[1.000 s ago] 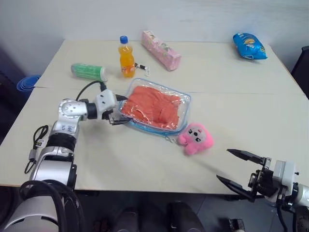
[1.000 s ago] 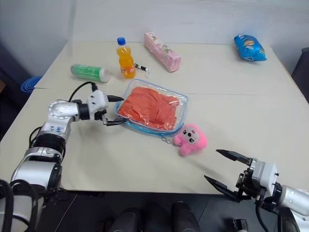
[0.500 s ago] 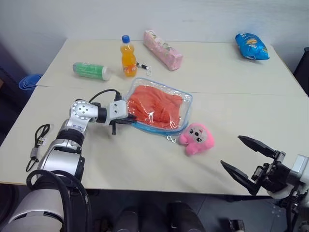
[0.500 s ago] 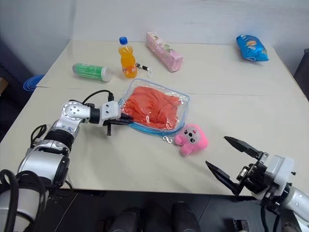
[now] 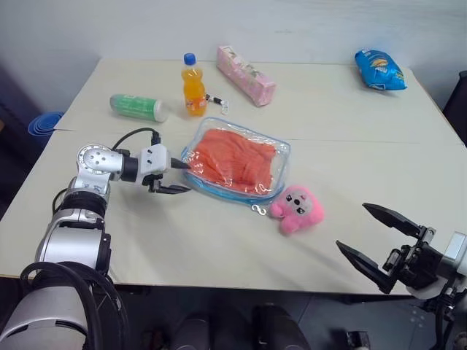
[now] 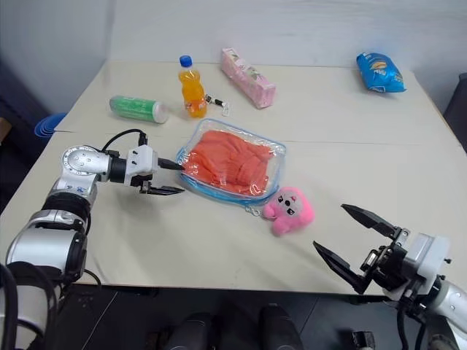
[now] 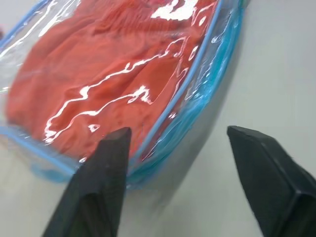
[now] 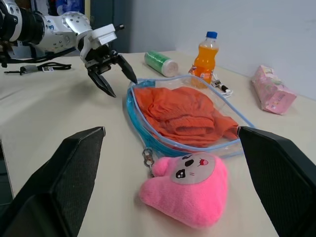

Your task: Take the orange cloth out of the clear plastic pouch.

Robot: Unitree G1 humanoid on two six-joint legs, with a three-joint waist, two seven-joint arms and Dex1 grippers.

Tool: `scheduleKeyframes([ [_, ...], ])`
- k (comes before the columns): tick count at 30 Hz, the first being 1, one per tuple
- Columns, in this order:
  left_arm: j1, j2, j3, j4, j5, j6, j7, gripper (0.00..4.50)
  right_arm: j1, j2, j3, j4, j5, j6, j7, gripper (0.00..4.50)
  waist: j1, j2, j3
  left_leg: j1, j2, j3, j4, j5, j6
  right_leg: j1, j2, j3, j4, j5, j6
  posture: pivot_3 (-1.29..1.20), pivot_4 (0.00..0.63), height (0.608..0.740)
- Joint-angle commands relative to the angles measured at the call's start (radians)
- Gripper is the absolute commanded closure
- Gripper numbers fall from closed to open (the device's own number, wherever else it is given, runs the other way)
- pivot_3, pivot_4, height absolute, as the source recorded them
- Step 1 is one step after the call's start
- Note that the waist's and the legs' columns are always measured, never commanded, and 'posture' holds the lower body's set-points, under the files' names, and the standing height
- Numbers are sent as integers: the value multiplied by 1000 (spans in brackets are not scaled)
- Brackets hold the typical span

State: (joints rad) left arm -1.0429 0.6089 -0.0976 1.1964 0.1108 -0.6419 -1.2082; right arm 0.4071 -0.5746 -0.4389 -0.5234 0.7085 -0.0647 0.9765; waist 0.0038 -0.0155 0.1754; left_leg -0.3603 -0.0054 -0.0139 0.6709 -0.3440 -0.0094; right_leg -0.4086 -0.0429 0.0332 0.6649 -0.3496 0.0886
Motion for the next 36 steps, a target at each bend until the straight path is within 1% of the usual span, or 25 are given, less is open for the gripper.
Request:
scheduleKeyframes([
  [1, -10, -5, -27, 17, 61, -44, 126, 366, 0, 9, 8, -15, -9, -11, 1, 0, 2, 0, 0, 0, 0, 0, 0, 0, 0, 0, 0, 0, 0, 0, 0, 0, 150, 740],
  [4, -11, -17, -58, 36, 113, -59, 223, 366, -6, 10, 15, -15, -16, -9, -2, 0, 3, 0, 0, 0, 0, 0, 1, 0, 0, 0, 0, 0, 0, 0, 0, 0, 150, 740],
  [5, -13, -25, -56, 41, 111, -61, 231, 366, -7, 10, 15, -13, -18, -9, -3, 0, 4, 0, 0, 0, 0, 0, 1, 0, 0, 0, 0, 0, 0, 0, 0, 0, 150, 740],
  [7, -6, -57, 3, 39, 7, -8, 82, 752, -8, 10, 17, -12, -23, -11, -4, 0, 6, 0, 0, 0, 0, 0, 1, 0, 0, 0, 0, 0, 0, 0, 0, 0, 150, 740],
  [8, 5, -62, 21, 31, -19, -5, 56, 940, -4, 13, 16, -11, -24, -14, -5, 0, 7, 0, 0, 0, 0, 0, 1, 0, 0, 0, 0, 0, 1, 0, 0, 0, 150, 740],
  [10, 31, -48, 14, 17, -12, -22, 36, 1488, 9, 21, 15, -9, -30, -24, -2, 0, 5, 0, 0, -1, 0, 0, 3, 0, 0, 0, 0, 0, 2, 0, 0, 0, 150, 740],
  [14, 101, -23, 14, -15, -9, -57, 46, 2714, 43, 48, 14, -17, -40, -33, -12, 0, -6, 0, 0, -1, 0, 0, 2, 0, 0, -1, 0, 0, 4, 0, 0, 0, 150, 740],
  [16, 128, -29, 31, -38, -38, -39, 36, 3354, 55, 53, 12, -16, -42, -37, -12, 0, -6, 0, 0, 0, 0, 0, 3, 0, 0, -1, 0, 0, 4, 0, 0, 0, 150, 740],
  [20, 202, -47, 41, -147, -92, -17, -2, 4451, 59, 53, -5, -2, -45, -45, -17, 0, -5, 1, 0, 0, 0, 0, 6, 0, 1, 1, 0, 1, 6, 0, 0, 0, 150, 740],
  [21, 229, -57, 48, -204, -117, 13, -2, 4451, 60, 52, -9, -1, -45, -47, -17, 0, -5, 1, 0, 0, 0, 0, 6, -1, 1, 1, 0, 1, 6, 0, 0, 0, 150, 740],
  [23, 299, -76, 57, -364, -186, 126, -17, 4451, 64, 52, -18, 0, -45, -50, -16, 0, -5, 1, -1, 0, 0, 0, 6, -1, 1, 0, 0, 1, 6, 0, 0, 0, 150, 740],
  [26, 469, -82, 37, -721, -331, 354, -76, 4451, 87, 46, -58, -4, -33, -65, 4, 0, -5, 1, -1, 0, 0, 0, 7, -1, 2, 0, -1, 1, 7, 0, 0, 0, 150, 740],
  [28, 569, -68, 20, -906, -375, 455, -82, 4451, 112, 39, -103, -18, -4, -66, 14, 0, -5, 2, -1, -1, 1, -1, 7, -2, 1, 0, -1, 1, 8, 0, 0, 0, 150, 740],
  [32, 708, -66, -35, -1147, -374, 564, -46, 4451, 174, 23, -161, -17, 17, -59, 54, 0, -2, 2, -1, 0, 1, -2, 7, -2, 2, 2, -1, 1, 4, 0, 0, 0, 150, 740],
  [33, 730, -70, -51, -1185, -365, 590, -30, 4451, 183, 24, -164, -16, 15, -59, 59, 0, -2, 2, -1, 1, 1, -2, 7, -5, 6, 4, -1, 1, 2, 0, 0, 0, 150, 740],
  [36, 751, -98, -83, -1223, -308, 615, 50, 4451, 194, 31, -157, -15, 7, -64, 64, 0, -2, 4, -1, 10, 1, -3, 4, -6, 8, 17, -1, 0, -3, 0, -1, 0, 150, 740],
])
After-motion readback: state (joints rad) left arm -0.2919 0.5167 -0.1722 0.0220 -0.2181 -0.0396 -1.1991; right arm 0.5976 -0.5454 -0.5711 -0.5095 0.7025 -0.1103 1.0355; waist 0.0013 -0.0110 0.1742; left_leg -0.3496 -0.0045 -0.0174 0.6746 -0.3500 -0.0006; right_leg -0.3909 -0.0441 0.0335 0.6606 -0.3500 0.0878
